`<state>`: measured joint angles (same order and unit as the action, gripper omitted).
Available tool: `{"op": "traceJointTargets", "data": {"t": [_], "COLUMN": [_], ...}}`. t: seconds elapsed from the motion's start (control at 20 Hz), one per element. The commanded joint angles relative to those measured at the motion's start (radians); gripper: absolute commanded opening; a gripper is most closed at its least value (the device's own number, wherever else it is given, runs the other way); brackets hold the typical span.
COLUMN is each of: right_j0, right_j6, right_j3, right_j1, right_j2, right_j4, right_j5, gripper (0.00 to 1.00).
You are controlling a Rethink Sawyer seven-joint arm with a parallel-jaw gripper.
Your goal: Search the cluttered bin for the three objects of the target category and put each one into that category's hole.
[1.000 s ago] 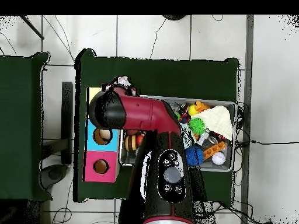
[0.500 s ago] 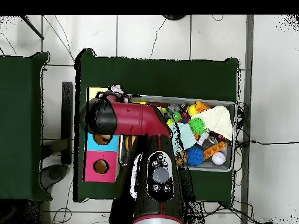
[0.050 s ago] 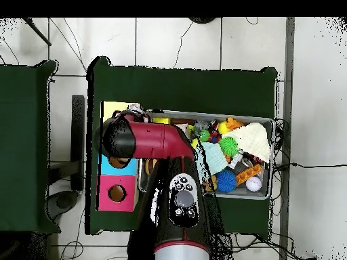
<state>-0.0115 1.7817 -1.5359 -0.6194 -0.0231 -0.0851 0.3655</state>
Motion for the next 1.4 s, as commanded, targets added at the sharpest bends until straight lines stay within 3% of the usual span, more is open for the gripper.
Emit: {"op": "traceJointTargets", "data": {"t": [0.05,0.45,1.0,1.4], "right_j0": [0.002,0.041,0.073,0.067], "right_j6": [0.241,0.255,0.248,0.227], "right_j3": [-0.108,-0.118,-0.153,-0.135], "right_j1": [0.088,0.098,0.046,0.094], "right_j2": [0.058,0.051,0.021,0.013], "right_j4": [-0.042,-0.085,-0.153,-0.167], "right_j5": [-0.104,-0.111,-0.028,-0.062], "gripper": [0.0,0.0,0.0,0.0]}}
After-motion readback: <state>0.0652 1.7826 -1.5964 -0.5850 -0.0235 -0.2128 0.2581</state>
